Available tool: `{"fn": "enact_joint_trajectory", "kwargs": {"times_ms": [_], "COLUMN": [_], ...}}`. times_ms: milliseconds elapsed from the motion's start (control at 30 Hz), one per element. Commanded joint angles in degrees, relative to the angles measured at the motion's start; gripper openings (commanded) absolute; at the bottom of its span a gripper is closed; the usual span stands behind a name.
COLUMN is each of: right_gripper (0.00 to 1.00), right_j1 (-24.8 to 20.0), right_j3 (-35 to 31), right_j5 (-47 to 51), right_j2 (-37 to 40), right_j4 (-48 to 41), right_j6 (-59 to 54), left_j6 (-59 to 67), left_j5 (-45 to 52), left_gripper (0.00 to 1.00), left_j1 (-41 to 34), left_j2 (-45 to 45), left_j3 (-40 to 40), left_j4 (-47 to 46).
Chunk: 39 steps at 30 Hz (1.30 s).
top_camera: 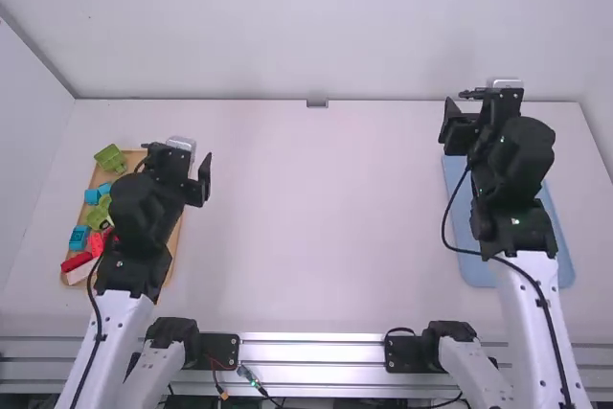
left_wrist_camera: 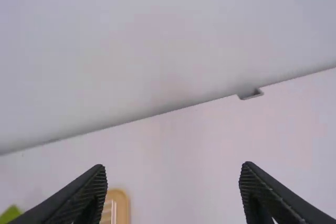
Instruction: Assemble lego blocks to make yellow taxi
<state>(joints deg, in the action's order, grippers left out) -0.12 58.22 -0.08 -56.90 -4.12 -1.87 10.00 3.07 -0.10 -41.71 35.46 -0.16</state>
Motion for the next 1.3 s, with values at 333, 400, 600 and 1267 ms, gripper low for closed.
{"fn": "enact_joint_trajectory", "kwargs": {"times_ms": [333,400,600,1267], "right_gripper": [0.41,0.37,0.24,0.0], "right_j1": [0.12,0.12,0.12,0.12], "right_j3": [-15.6,-17.81,-25.42,-46.09], "right_j5": [0.08,0.08,0.08,0.08], "right_j2": [16.15,18.35,25.97,46.64], "right_j4": [4.12,4.12,4.12,4.12], "right_j6": [1.87,1.87,1.87,1.87], "left_j6": [-10.0,-10.0,-10.0,-10.0], "left_j5": [-3.07,-3.07,-3.07,-3.07], "left_gripper": [0.37,0.34,0.22,0.0], "left_j1": [0.1,0.1,0.1,0.1], "left_j2": [16.83,18.88,25.46,40.16], "left_j3": [-16.21,-18.27,-24.85,-35.46], "left_j4": [0.16,0.16,0.16,0.16]}}
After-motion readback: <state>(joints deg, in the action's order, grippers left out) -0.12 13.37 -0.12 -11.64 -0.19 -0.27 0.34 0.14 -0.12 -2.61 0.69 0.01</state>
